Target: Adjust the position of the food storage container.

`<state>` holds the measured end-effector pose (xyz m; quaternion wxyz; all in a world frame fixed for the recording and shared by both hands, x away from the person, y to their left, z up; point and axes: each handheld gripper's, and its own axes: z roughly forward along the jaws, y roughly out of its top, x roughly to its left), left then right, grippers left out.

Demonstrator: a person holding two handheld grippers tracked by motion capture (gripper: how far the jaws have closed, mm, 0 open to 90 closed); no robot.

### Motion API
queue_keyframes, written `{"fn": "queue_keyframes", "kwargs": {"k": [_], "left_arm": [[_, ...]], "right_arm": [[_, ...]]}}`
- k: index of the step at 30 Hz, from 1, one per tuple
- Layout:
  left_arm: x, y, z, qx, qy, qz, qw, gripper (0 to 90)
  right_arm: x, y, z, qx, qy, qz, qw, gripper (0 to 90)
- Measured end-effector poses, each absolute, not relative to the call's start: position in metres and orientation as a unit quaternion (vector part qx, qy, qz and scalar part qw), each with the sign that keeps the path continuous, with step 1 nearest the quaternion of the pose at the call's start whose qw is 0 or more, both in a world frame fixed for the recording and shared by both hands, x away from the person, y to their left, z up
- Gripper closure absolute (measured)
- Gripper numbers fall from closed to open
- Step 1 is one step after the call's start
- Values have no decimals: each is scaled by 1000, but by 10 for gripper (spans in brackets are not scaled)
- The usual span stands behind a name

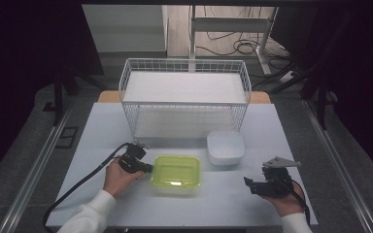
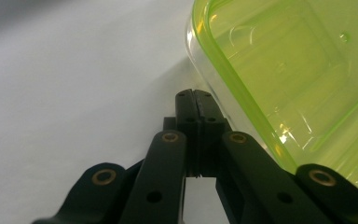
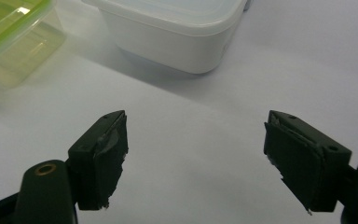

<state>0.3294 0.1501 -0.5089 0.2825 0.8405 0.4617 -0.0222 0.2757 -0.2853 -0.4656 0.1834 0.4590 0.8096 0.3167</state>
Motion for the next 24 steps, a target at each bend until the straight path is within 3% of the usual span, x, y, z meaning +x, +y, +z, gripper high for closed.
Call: {"fn": "queue_keyframes", "kwargs": {"k": [11,15,16,17,24], "left_arm": [[321,170,-491,815,492,13,306,862],[312,179,-477,803,500,24,322,715],[310,180,-474,799,503,21,328,715],[308,181,-472,796,504,18,333,609],[302,191,-461,775,517,38,363,305]], "right_arm": [[275,-285,-465,459,807,321,186,218],[275,-284,-464,458,807,324,184,218],[275,-284,-464,458,807,324,184,218],[276,-283,-463,458,807,327,181,217],[281,-280,-461,458,805,337,171,212]]}}
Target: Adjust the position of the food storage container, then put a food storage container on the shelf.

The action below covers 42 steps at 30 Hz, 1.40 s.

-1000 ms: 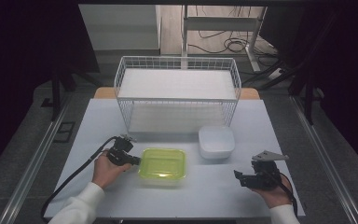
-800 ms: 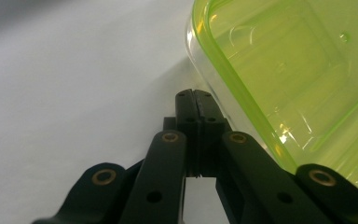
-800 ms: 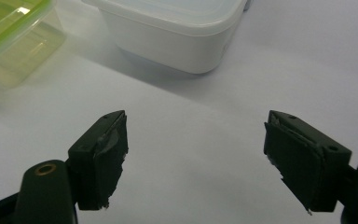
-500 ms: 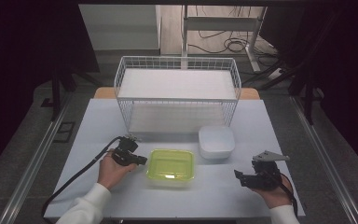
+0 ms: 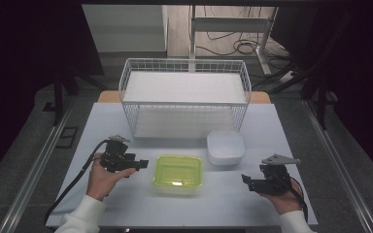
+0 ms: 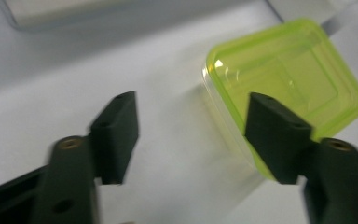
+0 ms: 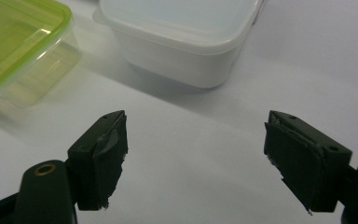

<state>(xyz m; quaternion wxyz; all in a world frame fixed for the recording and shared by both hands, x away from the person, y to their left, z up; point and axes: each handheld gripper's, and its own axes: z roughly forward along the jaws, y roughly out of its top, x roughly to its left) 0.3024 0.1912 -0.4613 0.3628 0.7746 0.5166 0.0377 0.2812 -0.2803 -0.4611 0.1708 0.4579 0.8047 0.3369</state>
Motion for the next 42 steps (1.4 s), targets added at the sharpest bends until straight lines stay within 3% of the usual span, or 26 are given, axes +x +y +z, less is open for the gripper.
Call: {"fn": "queue_keyframes", "kwargs": {"k": [4,14,42], "left_arm": [[301,196,-459,775,515,58,361,231],[291,200,-455,783,509,75,350,208],[301,190,-459,763,523,29,379,234]], "right_arm": [[282,-278,-461,459,804,343,159,211],[287,-258,-458,455,802,366,130,211],[305,-187,-461,458,801,380,68,245]]}}
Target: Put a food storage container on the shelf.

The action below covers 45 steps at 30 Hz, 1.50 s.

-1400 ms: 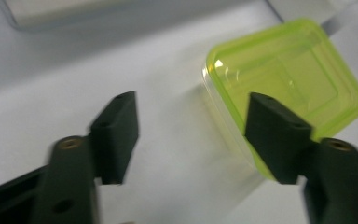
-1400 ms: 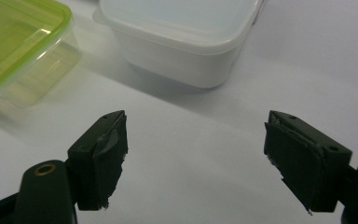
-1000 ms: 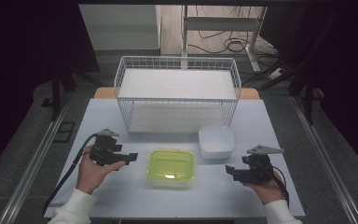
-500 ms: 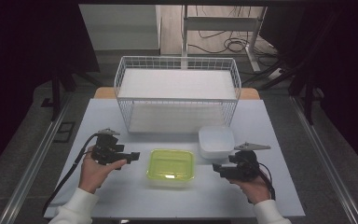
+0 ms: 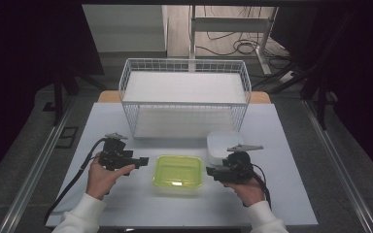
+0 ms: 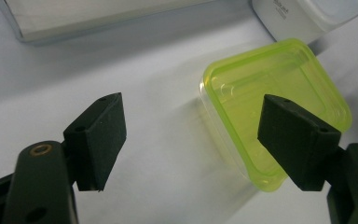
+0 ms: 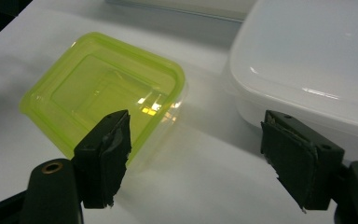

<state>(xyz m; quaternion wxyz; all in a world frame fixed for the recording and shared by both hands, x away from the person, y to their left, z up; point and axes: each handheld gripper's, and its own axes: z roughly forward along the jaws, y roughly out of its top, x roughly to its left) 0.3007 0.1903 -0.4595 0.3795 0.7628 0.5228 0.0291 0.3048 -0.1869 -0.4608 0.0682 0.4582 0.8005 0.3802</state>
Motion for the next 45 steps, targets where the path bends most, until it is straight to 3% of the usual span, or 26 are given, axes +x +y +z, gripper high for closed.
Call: {"fn": "queue_keyframes", "kwargs": {"k": [27,41,45], "left_arm": [[306,166,-488,743,537,-52,395,333],[310,161,-505,723,550,-108,403,391],[312,162,-510,717,551,-126,407,453]], "right_arm": [[308,-158,-483,470,802,368,29,316],[318,-152,-497,495,783,376,-23,429],[320,-153,-500,502,772,386,-48,472]]}}
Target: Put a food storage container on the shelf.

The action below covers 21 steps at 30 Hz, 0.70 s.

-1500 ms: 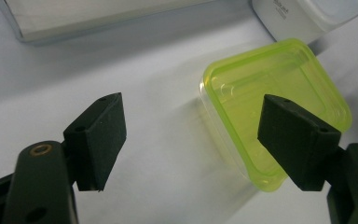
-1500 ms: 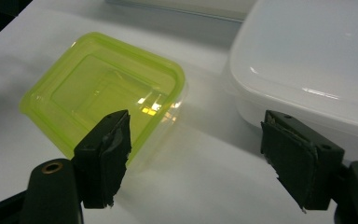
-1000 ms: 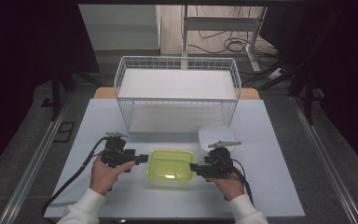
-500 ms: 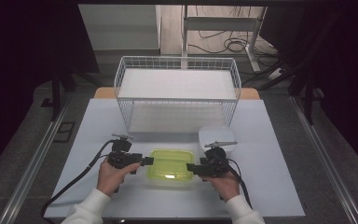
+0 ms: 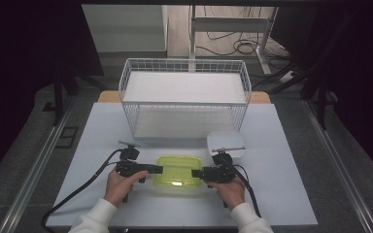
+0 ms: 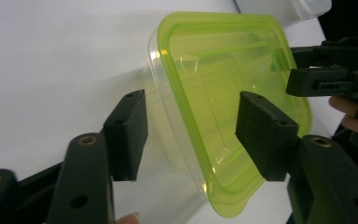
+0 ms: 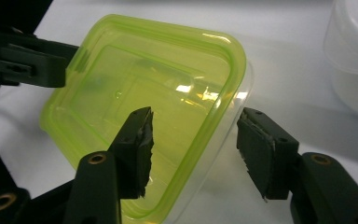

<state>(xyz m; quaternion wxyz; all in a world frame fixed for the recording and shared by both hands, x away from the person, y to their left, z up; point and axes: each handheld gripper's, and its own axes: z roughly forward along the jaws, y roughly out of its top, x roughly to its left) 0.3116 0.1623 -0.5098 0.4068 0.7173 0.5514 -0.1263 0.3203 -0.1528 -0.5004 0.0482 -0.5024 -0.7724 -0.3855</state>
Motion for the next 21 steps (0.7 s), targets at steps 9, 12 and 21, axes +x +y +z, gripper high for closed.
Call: {"fn": "queue_keyframes", "kwargs": {"k": [9,12,21], "left_arm": [[312,161,-515,708,551,-155,414,581],[311,160,-514,704,555,-153,416,592],[308,164,-511,704,550,-137,428,697]], "right_arm": [[323,-156,-503,-519,-754,-394,87,538],[324,-158,-505,-532,-740,-399,101,558],[324,-165,-504,-543,-727,-403,119,700]]}}
